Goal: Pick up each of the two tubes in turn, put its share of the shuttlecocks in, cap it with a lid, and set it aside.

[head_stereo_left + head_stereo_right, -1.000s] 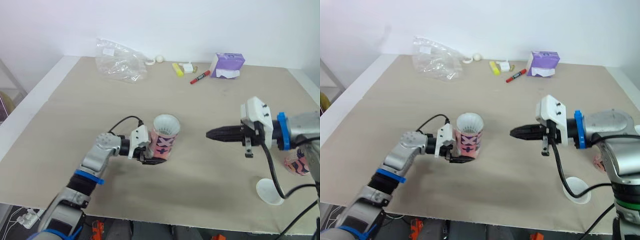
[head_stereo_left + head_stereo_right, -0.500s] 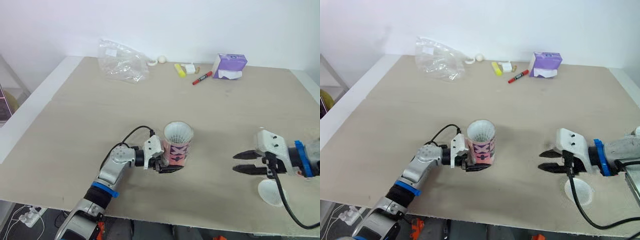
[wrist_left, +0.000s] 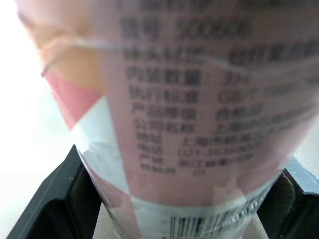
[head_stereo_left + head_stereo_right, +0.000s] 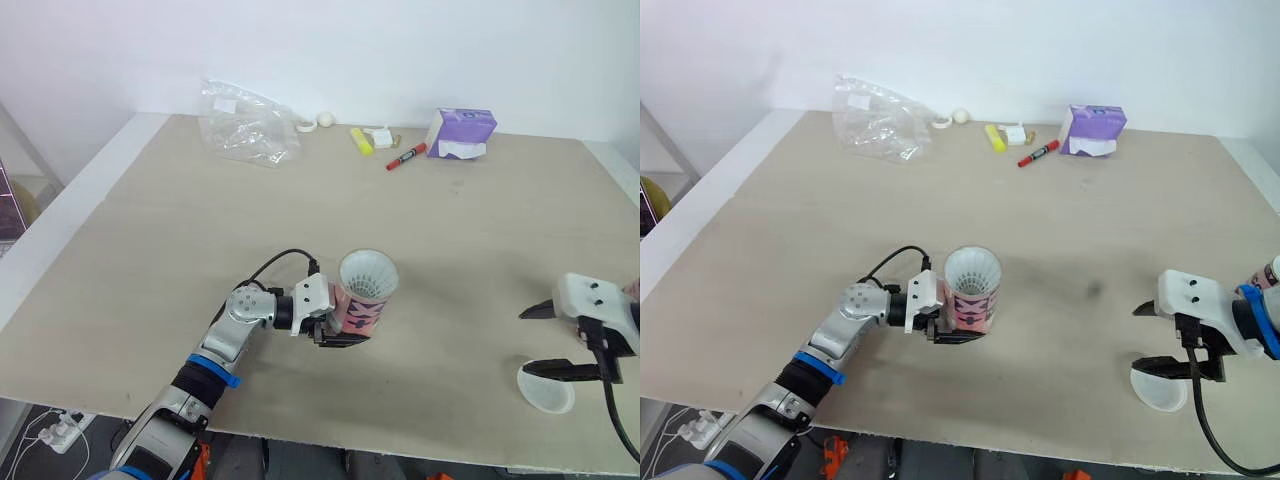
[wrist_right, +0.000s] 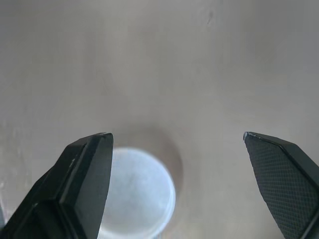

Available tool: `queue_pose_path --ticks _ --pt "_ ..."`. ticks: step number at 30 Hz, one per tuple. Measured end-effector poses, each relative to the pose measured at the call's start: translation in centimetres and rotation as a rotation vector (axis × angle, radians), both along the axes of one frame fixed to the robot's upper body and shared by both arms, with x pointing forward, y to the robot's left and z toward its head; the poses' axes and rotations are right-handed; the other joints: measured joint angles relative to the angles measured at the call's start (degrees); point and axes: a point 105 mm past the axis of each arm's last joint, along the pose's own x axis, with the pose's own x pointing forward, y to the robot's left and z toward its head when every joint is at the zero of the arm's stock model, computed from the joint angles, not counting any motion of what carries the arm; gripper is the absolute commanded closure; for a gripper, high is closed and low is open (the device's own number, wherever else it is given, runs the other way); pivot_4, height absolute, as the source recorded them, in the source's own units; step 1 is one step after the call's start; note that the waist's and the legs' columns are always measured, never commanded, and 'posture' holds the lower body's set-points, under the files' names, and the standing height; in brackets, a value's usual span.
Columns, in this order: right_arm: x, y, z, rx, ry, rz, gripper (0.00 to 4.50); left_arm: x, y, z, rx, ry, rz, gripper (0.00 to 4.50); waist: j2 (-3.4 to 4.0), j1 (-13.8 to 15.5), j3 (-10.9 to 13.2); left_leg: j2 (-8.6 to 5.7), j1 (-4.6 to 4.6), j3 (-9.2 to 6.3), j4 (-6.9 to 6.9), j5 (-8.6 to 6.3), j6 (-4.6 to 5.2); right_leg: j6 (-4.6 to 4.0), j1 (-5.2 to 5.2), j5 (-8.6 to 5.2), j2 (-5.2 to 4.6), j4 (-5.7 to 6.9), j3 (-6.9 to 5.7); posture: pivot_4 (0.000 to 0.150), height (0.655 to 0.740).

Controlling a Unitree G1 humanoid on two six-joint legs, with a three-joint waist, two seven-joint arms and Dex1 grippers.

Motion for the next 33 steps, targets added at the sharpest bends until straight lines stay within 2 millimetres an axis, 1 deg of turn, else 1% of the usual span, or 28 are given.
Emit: queue_pose_path --ticks 5,8,15,20,21,22,24,25,26,27,28,29,30,31,32,33 --pt "-0.3 -0.8 -0.5 -0.029 0.010 0.010 0.00 0.0 0.0 0.0 0.003 0.000 0.000 0.70 0.02 0.0 0.0 0.00 0.03 0.00 0.00 0.00 0.00 0.00 0.01 0.00 0.01 0.00 0.00 0.150 0.7400" --pt "-0.1 -1.9 -1.2 -0.081 0.003 0.018 0.00 0.0 0.1 -0.1 0.010 0.014 0.003 0.70 0.01 -0.1 0.0 0.00 0.04 0.01 0.00 0.00 0.00 0.00 0.02 0.00 0.00 0.00 0.00 0.150 0.7400" --pt "0.5 -1.7 -1.6 -0.099 -0.002 0.056 0.00 0.0 0.1 -0.1 0.026 0.037 0.005 0.70 0.05 -0.1 0.0 0.00 0.05 0.00 -0.02 0.00 0.00 0.00 0.02 -0.01 0.02 0.00 0.00 0.150 0.7400" --pt "0.8 -1.2 -2.5 -0.095 0.007 0.068 0.00 0.0 0.2 -0.1 0.032 0.042 0.008 0.70 0.08 -0.1 -0.1 0.02 0.05 0.00 -0.03 -0.01 -0.01 0.01 0.02 -0.02 0.03 0.00 0.00 0.150 0.7400" --pt "0.8 -1.2 -2.6 -0.094 0.012 0.069 0.40 0.0 0.2 -0.1 0.033 0.043 0.009 0.70 0.09 -0.1 -0.1 0.02 0.05 0.00 -0.03 -0.01 -0.01 0.01 0.03 -0.02 0.03 0.00 0.00 0.150 0.7400" --pt "0.8 -1.2 -2.6 -0.093 0.013 0.069 0.52 0.0 0.2 -0.1 0.033 0.043 0.009 0.70 0.09 -0.1 -0.1 0.02 0.05 0.00 -0.03 -0.01 -0.01 0.01 0.03 -0.02 0.02 0.00 0.00 0.150 0.7400" --pt "0.8 -1.2 -2.7 -0.091 0.011 0.065 1.17 0.0 0.2 -0.1 0.033 0.043 0.010 0.70 0.09 -0.1 -0.1 0.02 0.05 0.00 -0.02 -0.01 -0.01 0.01 0.04 -0.02 0.03 0.00 0.00 0.150 0.7400" --pt "0.8 -1.3 -2.8 -0.088 0.009 0.061 1.70 0.0 0.2 -0.1 0.033 0.043 0.010 0.70 0.08 -0.1 -0.1 0.01 0.06 0.00 -0.02 -0.01 -0.01 0.01 0.04 -0.02 0.02 0.00 0.00 0.150 0.7400" --pt "0.8 -1.3 -3.0 -0.087 0.009 0.058 2.08 0.0 0.2 -0.1 0.033 0.043 0.010 0.70 0.09 -0.1 -0.1 0.02 0.06 0.00 -0.02 -0.01 -0.01 0.01 0.04 -0.02 0.02 0.00 0.00 0.150 0.7400" --pt "0.8 -1.4 -3.0 -0.088 0.010 0.058 2.69 0.0 0.2 -0.1 0.033 0.043 0.010 0.70 0.09 -0.1 -0.1 0.01 0.06 0.00 -0.02 -0.01 -0.01 0.01 0.04 -0.02 0.02 0.00 0.00 0.150 0.7400" --pt "0.8 -1.4 -3.1 -0.090 0.010 0.056 2.88 0.0 0.2 -0.1 0.033 0.043 0.011 0.70 0.09 -0.1 -0.1 0.01 0.06 0.00 -0.02 -0.01 -0.01 0.01 0.05 -0.02 0.02 0.00 0.00 0.150 0.7400" --pt "0.8 -1.5 -3.1 -0.092 0.009 0.054 3.47 0.0 0.2 -0.1 0.033 0.043 0.011 0.70 0.09 -0.1 -0.1 0.02 0.06 0.00 -0.02 -0.01 -0.01 0.01 0.05 -0.02 0.02 0.00 0.00 0.150 0.7400" --pt "0.7 -1.6 -3.2 -0.093 0.010 0.054 3.58 0.0 0.2 -0.1 0.034 0.042 0.012 0.70 0.10 -0.1 -0.1 0.01 0.07 0.00 -0.02 -0.01 -0.01 0.01 0.05 -0.02 0.02 0.00 0.00 0.150 0.7400" --pt "0.6 -1.7 -3.3 -0.094 0.015 0.056 3.97 0.0 0.2 -0.1 0.034 0.042 0.013 0.70 0.10 -0.1 -0.1 0.01 0.07 0.00 -0.02 -0.01 -0.01 0.01 0.06 -0.02 0.02 0.00 0.00 0.150 0.7400" --pt "0.6 -1.7 -3.3 -0.095 0.013 0.059 4.48 0.0 0.2 -0.1 0.035 0.042 0.013 0.70 0.09 -0.1 -0.1 0.01 0.08 0.00 -0.02 -0.01 -0.01 0.01 0.08 -0.02 0.02 0.00 0.00 0.150 0.7400" --pt "0.5 -1.7 -3.4 -0.097 0.013 0.063 4.48 0.1 0.2 -0.1 0.035 0.042 0.014 0.70 0.07 -0.1 -0.1 0.01 0.11 0.00 -0.01 -0.01 -0.01 0.01 0.10 -0.02 0.03 0.00 0.00 0.150 0.7400"
